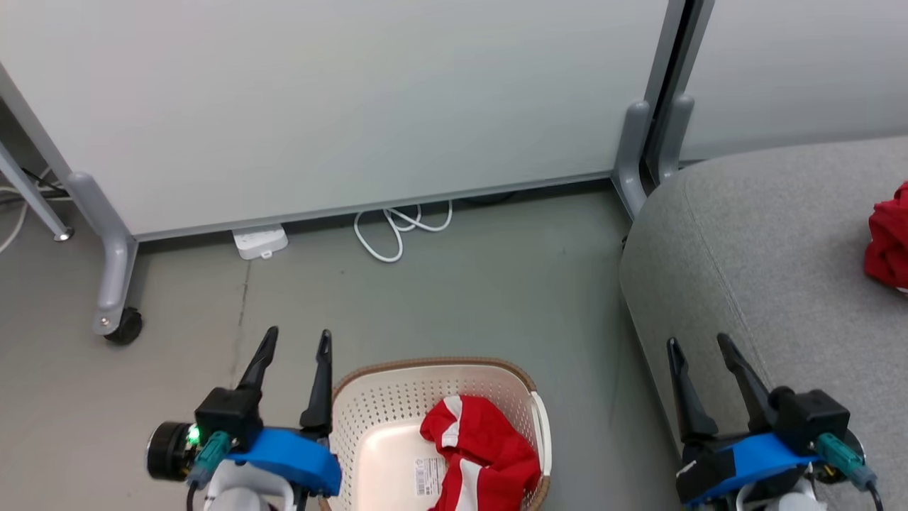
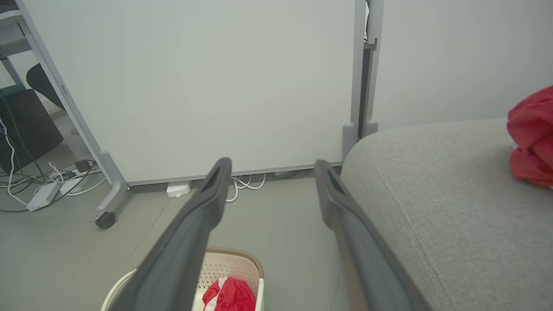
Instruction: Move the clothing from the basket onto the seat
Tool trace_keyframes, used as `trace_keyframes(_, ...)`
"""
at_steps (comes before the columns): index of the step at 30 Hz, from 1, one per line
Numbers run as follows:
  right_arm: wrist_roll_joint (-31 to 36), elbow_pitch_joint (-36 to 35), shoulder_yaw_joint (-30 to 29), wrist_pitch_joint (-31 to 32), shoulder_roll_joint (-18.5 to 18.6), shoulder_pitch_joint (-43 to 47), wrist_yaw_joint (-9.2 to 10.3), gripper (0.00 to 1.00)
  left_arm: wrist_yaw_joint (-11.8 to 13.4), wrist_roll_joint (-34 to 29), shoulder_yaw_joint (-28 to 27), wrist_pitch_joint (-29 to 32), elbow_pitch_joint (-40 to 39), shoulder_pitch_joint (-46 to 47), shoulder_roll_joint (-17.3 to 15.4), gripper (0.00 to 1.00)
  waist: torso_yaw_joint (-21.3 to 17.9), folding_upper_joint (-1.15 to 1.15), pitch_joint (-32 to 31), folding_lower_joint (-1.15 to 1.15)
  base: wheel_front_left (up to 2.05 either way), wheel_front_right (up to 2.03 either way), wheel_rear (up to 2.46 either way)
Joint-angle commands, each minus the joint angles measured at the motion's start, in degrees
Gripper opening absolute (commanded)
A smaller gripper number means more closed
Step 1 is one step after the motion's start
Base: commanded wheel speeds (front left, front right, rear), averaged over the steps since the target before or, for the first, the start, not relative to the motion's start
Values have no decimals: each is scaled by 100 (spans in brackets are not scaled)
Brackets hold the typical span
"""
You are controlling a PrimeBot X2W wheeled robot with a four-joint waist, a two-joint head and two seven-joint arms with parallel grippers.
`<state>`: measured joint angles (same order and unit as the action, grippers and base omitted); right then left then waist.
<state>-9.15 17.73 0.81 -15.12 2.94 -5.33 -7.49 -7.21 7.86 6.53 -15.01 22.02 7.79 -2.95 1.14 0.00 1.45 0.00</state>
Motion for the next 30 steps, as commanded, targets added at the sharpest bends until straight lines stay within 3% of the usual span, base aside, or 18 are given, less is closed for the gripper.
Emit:
trace_keyframes(1,43,-40,5,-5,-8,-144,-1,100,-38,-50,70,-24,63,170,-16,100,-82,0,142,0,0,0,0)
trace_keyframes(18,159,-357,227,-5,-7,-1305,-1,100,-28,583,1926,-22,1788,1980,-702,100,-853,0,1882,0,0,0,0)
trace_keyframes(30,97,-594,349,-5,-7,-1944,-1,100,-29,1277,3592,-20,3187,3158,-993,100,-1184,0,3092,0,0,0,0)
